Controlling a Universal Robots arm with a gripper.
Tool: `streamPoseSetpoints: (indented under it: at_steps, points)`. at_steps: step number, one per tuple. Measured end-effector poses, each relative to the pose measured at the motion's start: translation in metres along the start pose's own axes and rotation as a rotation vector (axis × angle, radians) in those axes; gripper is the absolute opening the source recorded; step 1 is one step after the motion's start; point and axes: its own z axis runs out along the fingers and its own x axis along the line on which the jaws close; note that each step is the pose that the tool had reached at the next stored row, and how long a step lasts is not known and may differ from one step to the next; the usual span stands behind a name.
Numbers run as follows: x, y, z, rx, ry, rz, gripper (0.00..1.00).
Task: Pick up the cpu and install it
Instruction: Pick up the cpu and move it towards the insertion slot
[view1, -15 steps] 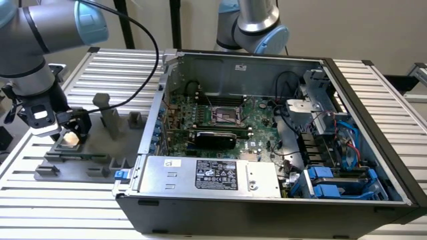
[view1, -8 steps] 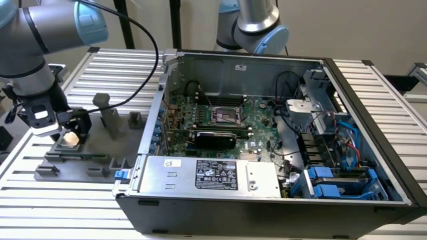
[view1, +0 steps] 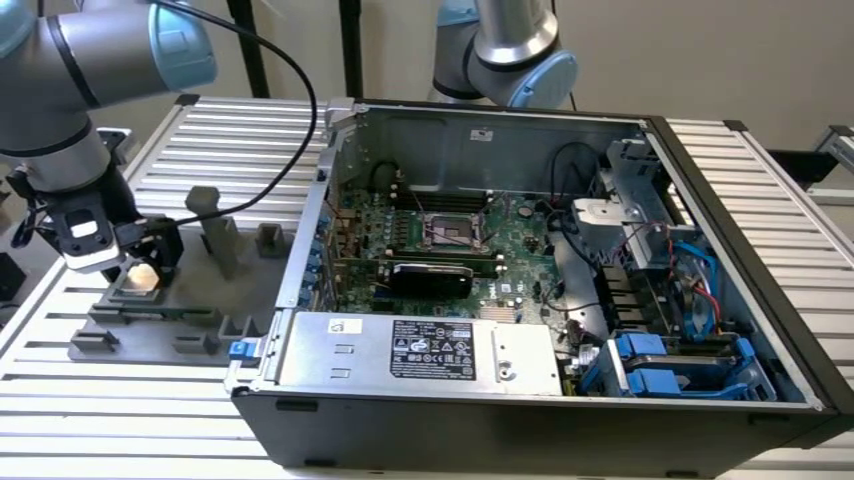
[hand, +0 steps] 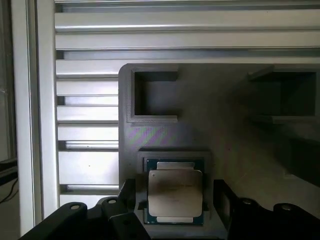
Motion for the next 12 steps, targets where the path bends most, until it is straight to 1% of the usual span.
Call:
streamPoseSetpoints:
  at_steps: [6, 9, 12]
  points:
    - [0.0014, 0.0005, 0.0012, -0.0023, 0.0001, 0.000, 0.73]
    - [0.0014, 0.0004, 0.0012, -0.0010, 0.0001, 0.000, 0.73]
    - [0.0014, 0.0005, 0.0012, 0.0026, 0.0001, -0.001, 0.73]
